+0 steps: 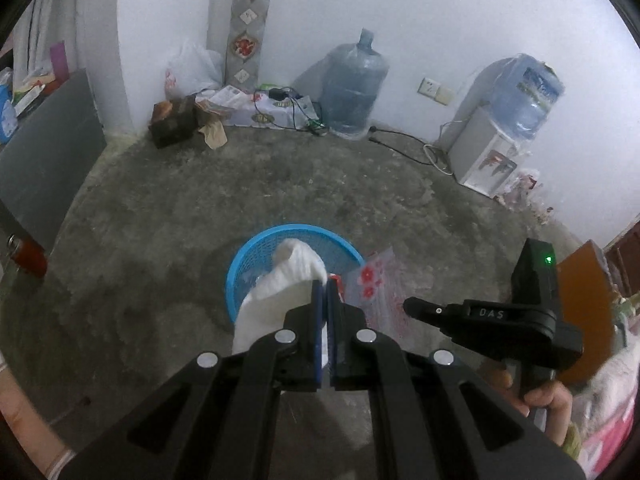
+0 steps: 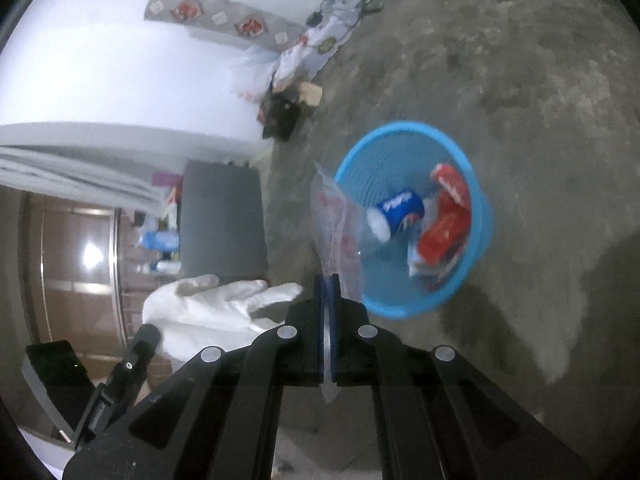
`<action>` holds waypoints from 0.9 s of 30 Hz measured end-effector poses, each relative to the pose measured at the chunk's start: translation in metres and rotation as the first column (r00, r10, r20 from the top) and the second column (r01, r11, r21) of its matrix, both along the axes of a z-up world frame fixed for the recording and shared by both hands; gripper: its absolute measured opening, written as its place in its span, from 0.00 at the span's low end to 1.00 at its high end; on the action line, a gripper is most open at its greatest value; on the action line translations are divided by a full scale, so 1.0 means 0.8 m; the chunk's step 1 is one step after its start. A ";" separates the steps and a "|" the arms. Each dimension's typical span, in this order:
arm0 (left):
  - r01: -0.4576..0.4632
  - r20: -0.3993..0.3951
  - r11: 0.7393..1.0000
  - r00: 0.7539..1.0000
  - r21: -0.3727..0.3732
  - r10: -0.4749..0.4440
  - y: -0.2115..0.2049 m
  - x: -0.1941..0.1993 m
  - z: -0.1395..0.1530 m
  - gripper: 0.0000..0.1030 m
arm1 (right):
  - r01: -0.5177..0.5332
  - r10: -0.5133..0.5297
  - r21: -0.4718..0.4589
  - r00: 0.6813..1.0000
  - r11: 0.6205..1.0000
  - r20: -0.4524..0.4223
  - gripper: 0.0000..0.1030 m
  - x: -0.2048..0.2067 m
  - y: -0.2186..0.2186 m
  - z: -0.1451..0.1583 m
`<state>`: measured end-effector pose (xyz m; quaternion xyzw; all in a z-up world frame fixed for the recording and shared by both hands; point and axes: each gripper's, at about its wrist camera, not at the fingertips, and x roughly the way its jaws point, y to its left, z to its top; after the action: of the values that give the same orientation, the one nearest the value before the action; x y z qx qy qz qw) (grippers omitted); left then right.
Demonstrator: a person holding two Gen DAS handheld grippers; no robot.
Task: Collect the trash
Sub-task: 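Open the left tool over the wastebasket dropping the tissue while the right tool drops its pink strip, then move both tools back toward the table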
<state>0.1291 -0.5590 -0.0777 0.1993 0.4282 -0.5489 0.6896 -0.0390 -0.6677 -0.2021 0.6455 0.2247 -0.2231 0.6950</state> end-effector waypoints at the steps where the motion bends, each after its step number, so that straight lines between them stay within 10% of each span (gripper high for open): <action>1: 0.001 -0.006 1.000 1.000 0.009 -0.001 -0.010 0.003 -0.010 0.08 | 0.017 -0.016 0.006 1.000 1.000 -0.003 0.17 0.003 -0.005 -0.008; 4: -0.054 -0.026 0.997 0.998 0.061 0.056 -0.026 0.011 -0.035 0.47 | 0.027 -0.028 0.021 0.999 0.999 0.029 0.41 0.008 -0.012 -0.028; 17: -0.128 0.013 0.992 0.992 -0.021 0.128 0.050 0.018 0.037 0.63 | 0.032 -0.037 0.069 0.997 0.997 0.067 0.49 -0.033 0.017 -0.031; 27: -0.307 -0.037 0.940 0.952 -0.148 0.305 0.230 0.002 0.105 0.64 | -0.123 0.094 0.137 0.975 0.983 0.202 0.59 -0.024 0.085 0.003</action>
<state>0.1306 -0.3748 0.0063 0.0737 0.4154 -0.4676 0.7768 -0.0586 -0.5998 -0.1996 0.7009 0.2066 -0.1034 0.6748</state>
